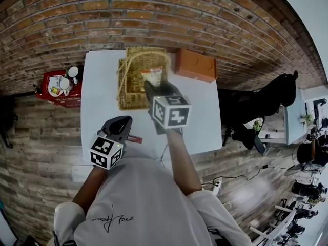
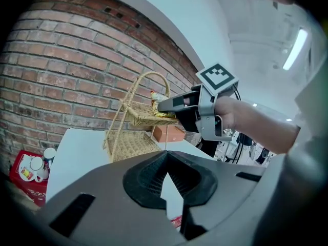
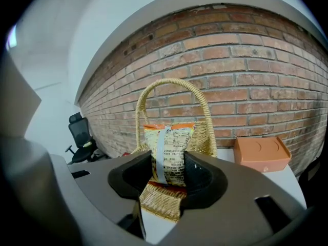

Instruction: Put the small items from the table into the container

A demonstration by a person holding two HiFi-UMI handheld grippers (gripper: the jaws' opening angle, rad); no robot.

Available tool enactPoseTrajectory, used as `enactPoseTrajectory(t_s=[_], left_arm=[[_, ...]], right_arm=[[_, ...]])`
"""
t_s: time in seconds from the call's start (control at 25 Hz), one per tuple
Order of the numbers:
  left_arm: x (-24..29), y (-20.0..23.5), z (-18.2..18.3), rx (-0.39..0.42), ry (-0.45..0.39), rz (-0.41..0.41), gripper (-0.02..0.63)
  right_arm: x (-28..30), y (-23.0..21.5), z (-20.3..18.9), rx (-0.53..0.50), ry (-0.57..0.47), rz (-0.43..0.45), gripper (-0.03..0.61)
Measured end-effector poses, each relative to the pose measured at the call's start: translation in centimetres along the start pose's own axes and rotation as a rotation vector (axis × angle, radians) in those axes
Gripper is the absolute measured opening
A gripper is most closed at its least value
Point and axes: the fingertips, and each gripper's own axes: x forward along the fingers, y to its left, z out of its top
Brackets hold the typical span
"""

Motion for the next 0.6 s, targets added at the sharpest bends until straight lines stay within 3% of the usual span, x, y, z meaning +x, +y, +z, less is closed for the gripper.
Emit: enactPoseTrajectory(t_s=[0.6], left_arm=[[-0.5,1.2,-0.2,-0.033,-0.005,0.020,0.009]], right_arm=[[0.3,0.2,-0.1,-0.018,0.003,-0.016,0.179]])
